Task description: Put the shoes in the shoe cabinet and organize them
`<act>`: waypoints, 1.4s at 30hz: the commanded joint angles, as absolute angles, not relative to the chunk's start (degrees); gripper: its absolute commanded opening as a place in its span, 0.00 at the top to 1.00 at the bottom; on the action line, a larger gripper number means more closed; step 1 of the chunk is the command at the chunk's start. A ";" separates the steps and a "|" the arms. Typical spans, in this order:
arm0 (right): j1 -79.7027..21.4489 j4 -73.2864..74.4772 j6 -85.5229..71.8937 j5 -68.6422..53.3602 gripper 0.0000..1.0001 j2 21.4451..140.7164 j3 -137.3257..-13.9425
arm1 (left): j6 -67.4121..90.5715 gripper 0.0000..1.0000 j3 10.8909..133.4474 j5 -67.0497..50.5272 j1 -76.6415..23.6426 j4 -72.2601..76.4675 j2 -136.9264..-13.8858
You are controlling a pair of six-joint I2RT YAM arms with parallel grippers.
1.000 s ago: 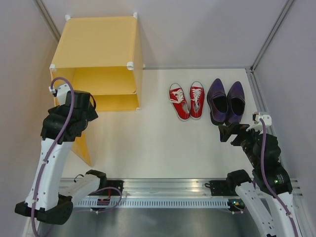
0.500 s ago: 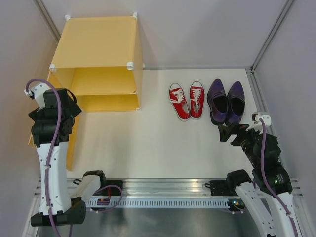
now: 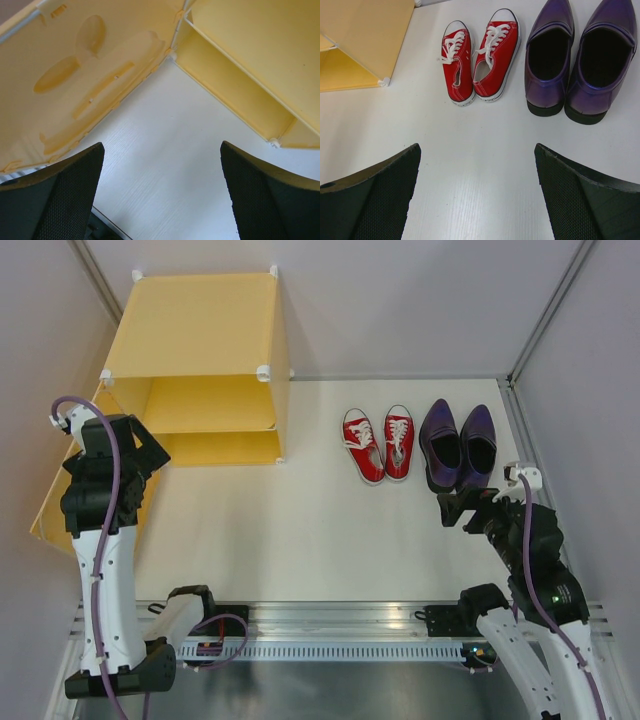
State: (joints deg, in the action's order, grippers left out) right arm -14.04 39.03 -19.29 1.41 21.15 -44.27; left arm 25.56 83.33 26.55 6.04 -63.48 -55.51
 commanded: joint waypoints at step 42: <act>-14.33 22.94 -24.96 4.48 0.17 73.90 -60.47 | 19.78 0.00 57.05 17.66 6.07 -38.41 -38.68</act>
